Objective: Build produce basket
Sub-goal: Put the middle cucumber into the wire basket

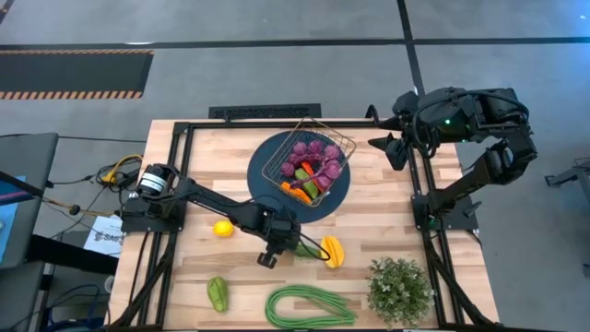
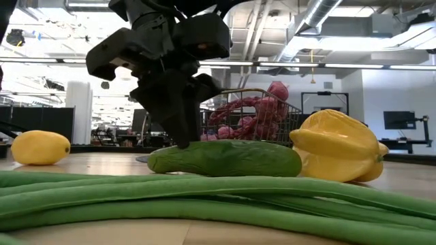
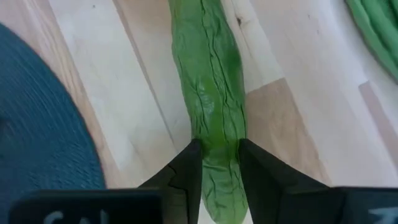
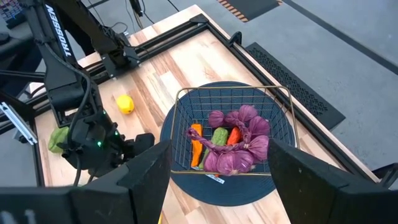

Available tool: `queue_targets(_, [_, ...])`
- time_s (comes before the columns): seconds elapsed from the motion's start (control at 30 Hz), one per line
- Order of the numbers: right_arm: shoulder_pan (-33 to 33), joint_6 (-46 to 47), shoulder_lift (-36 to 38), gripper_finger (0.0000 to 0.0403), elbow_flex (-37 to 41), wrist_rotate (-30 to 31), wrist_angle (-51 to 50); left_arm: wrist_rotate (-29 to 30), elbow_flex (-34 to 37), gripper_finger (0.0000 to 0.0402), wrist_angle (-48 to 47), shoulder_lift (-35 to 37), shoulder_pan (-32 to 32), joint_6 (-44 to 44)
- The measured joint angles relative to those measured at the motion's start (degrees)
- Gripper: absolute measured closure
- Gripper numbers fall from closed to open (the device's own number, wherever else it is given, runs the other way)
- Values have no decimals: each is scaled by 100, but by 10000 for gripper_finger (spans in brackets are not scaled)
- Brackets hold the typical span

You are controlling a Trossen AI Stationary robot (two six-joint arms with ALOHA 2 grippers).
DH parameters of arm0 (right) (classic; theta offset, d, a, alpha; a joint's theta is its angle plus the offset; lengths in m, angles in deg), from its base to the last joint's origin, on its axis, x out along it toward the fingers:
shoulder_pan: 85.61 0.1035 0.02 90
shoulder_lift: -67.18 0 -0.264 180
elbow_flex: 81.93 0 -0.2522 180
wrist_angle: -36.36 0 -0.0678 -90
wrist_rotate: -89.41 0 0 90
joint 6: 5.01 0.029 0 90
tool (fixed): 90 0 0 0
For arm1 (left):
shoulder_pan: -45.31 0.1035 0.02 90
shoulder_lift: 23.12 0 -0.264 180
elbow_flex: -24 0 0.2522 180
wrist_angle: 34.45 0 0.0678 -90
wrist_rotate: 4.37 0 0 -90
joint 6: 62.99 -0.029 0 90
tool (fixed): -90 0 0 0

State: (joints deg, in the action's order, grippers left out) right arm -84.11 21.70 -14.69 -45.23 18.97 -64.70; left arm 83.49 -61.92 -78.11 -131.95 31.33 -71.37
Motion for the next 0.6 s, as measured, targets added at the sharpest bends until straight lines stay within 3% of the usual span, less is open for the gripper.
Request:
queue_targets(0.17, [0,-22,0,122,0,0,0,-40,0,305,-8,0,2,84])
queue_targets(0.6, [2,-166,0,122,0,-7,-11,-63,4,198,-36,0,-76,821])
